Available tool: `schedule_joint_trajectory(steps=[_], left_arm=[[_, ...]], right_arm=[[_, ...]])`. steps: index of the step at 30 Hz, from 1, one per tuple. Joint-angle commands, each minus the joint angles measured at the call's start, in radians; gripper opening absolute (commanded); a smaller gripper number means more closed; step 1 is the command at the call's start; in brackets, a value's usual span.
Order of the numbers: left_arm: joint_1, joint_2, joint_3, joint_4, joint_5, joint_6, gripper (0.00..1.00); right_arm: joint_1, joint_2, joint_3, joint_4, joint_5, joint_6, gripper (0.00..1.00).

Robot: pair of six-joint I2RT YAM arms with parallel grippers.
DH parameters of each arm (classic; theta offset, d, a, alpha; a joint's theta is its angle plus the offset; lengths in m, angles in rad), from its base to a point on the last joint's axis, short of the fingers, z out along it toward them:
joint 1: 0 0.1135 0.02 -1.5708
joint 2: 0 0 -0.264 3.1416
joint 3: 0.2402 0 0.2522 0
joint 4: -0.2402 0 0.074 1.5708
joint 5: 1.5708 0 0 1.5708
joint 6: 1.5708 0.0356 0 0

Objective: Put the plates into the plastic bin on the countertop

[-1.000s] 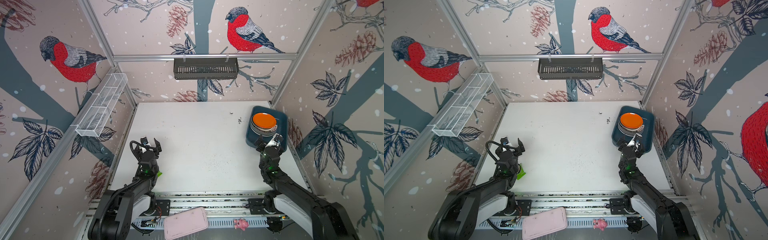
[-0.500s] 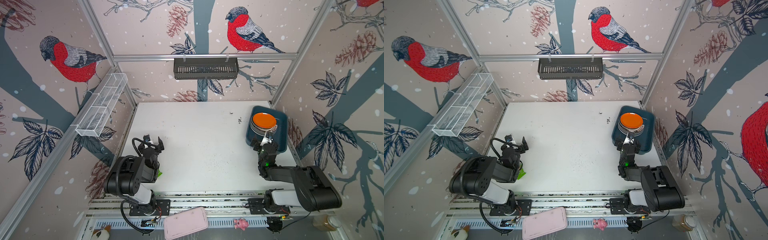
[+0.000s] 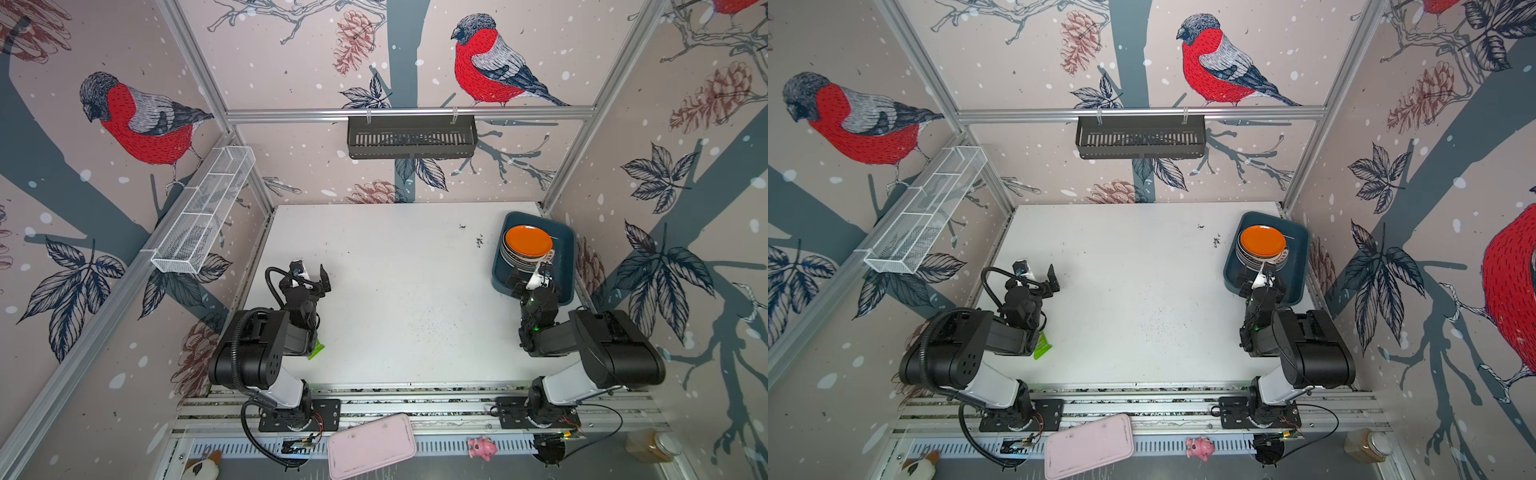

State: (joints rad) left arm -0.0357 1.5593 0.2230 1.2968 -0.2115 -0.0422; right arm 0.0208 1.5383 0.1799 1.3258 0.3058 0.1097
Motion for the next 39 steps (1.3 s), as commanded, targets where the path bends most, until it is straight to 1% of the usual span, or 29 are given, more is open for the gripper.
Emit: schedule_joint_trajectory(steps=[1,4,8,17,21,39], left_arm=[[-0.011,0.001,0.004,0.029,-0.016,0.029,0.96],[-0.020,0.001,0.002,0.035,-0.035,0.035,0.96],[-0.026,0.002,0.003,0.035,-0.042,0.040,0.96],[-0.033,0.005,0.002,0.040,-0.048,0.045,0.96],[-0.024,0.002,0.006,0.029,-0.028,0.041,0.96],[-0.018,0.007,0.016,0.012,-0.019,0.038,0.97]], right_arm=[[0.002,0.002,0.001,0.040,-0.010,0.013,1.00],[0.002,0.001,-0.006,0.050,-0.013,0.013,1.00],[0.016,0.002,-0.012,0.068,0.042,0.013,1.00],[0.015,0.005,-0.008,0.061,0.047,0.018,1.00],[0.016,0.001,-0.014,0.069,0.045,0.014,1.00],[0.025,0.001,-0.008,0.061,0.056,0.005,1.00]])
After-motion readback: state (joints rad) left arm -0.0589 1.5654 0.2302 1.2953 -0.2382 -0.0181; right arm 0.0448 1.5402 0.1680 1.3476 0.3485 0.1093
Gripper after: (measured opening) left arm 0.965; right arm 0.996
